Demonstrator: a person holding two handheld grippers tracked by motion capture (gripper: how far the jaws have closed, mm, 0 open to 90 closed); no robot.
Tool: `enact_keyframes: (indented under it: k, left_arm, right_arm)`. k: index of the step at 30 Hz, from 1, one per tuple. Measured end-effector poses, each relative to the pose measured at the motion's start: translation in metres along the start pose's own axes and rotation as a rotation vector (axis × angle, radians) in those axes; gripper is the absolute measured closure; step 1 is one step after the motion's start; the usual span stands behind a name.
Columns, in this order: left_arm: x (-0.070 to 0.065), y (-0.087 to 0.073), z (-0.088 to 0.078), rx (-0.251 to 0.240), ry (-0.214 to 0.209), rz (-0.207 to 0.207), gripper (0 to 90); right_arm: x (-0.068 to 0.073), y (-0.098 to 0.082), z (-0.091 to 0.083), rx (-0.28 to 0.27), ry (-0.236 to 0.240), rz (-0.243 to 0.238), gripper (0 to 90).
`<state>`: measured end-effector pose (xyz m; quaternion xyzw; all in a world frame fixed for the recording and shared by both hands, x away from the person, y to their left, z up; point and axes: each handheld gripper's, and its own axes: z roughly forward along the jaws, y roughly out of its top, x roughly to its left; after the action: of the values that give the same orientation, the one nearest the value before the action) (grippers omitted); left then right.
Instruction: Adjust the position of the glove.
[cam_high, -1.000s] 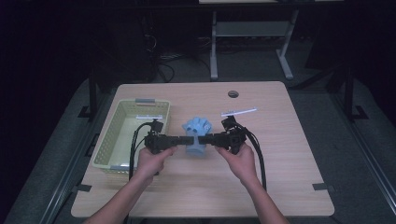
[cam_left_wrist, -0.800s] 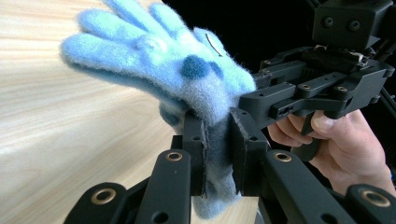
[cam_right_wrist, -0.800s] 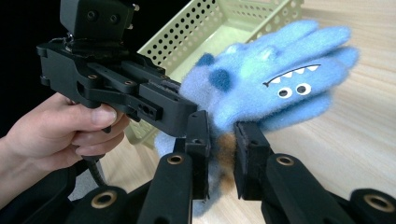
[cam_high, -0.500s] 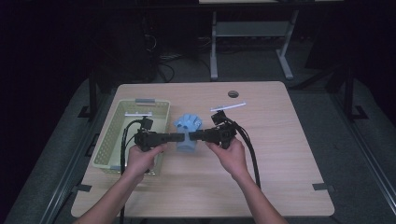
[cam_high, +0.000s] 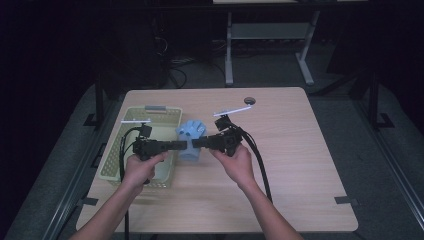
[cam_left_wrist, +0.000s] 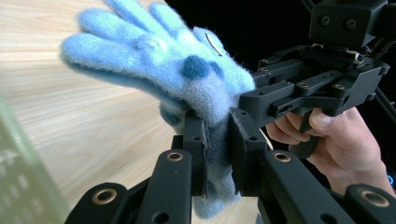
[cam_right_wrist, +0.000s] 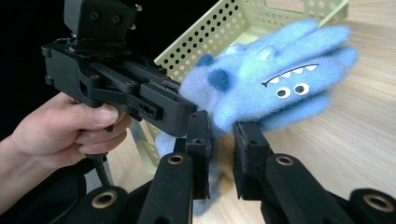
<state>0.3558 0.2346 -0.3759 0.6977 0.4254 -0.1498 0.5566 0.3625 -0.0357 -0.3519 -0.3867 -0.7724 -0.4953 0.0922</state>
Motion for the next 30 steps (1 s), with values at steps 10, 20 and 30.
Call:
enact_keyframes:
  k: [10, 20, 30]
  left_arm:
    - [0.005, 0.000, -0.021, -0.018, 0.012, -0.008, 78.2]
    - [0.007, 0.002, -0.039, -0.016, 0.045, 0.015, 78.3]
    - [0.011, 0.001, -0.049, -0.025, 0.066, 0.004, 78.3]
  right_arm:
    - [0.010, 0.010, 0.017, 0.009, 0.021, -0.024, 78.3]
    - [0.018, 0.017, 0.032, 0.021, 0.039, -0.034, 78.3]
    - [0.020, 0.021, 0.043, 0.023, 0.053, -0.031, 78.4]
